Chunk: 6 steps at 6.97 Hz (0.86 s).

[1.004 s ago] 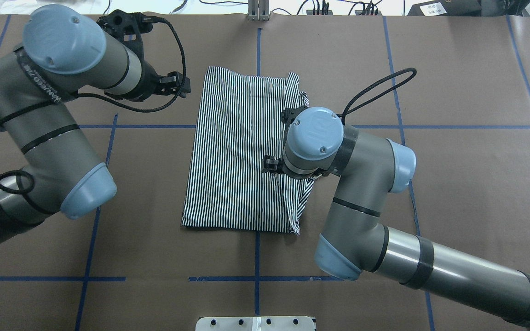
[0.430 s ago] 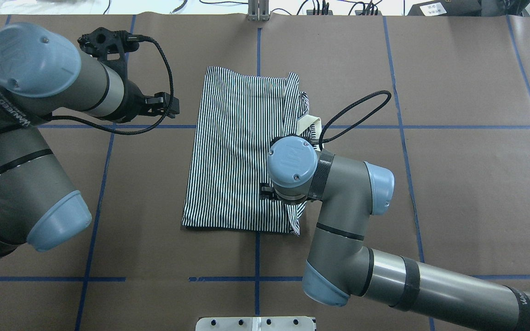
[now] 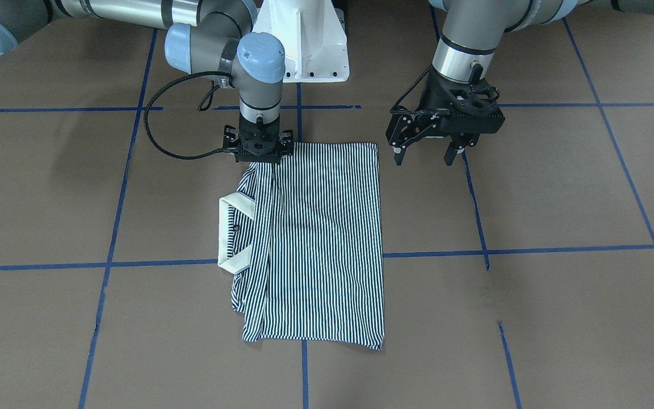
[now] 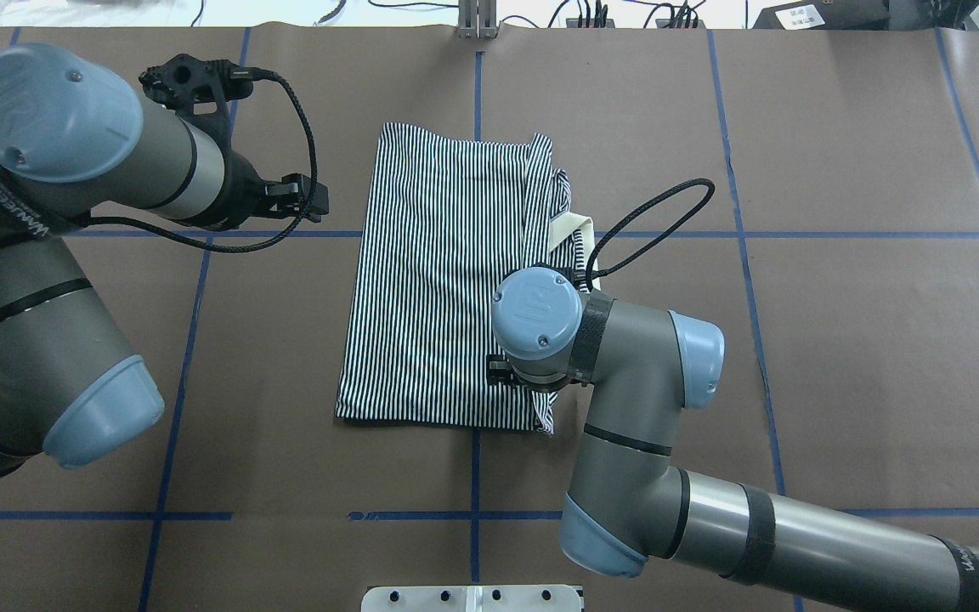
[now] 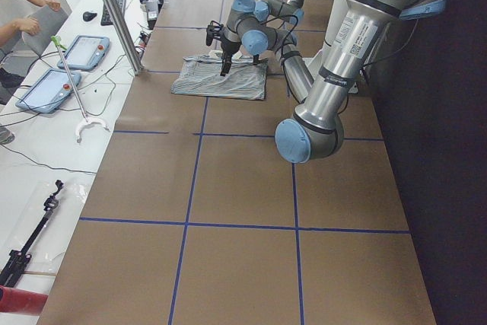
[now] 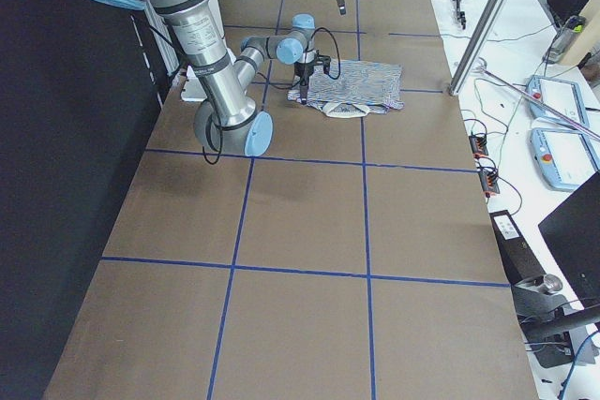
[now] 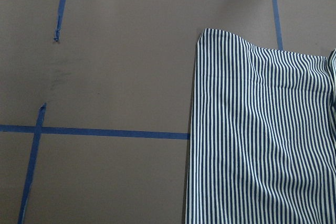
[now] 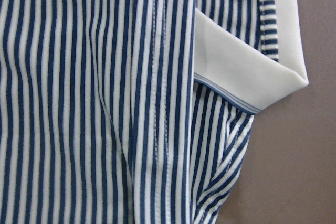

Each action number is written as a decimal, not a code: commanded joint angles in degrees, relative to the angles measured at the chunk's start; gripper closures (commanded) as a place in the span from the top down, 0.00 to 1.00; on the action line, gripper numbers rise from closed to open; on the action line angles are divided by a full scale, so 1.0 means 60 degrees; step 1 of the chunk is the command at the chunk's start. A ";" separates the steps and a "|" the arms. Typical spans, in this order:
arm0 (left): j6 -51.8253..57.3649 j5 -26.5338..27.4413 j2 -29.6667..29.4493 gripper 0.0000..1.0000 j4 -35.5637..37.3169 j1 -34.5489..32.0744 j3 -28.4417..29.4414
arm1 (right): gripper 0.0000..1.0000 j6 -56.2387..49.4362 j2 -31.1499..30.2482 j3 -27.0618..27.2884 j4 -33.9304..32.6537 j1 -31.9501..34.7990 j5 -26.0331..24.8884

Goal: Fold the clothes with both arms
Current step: 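Lower the right gripper onto the collar edge while the left arm withdraws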

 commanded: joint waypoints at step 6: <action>-0.0017 -0.0121 -0.0037 1.00 -0.0072 0.0059 0.0215 | 1.00 -0.2065 -0.0904 0.0756 -0.0774 0.0911 0.0009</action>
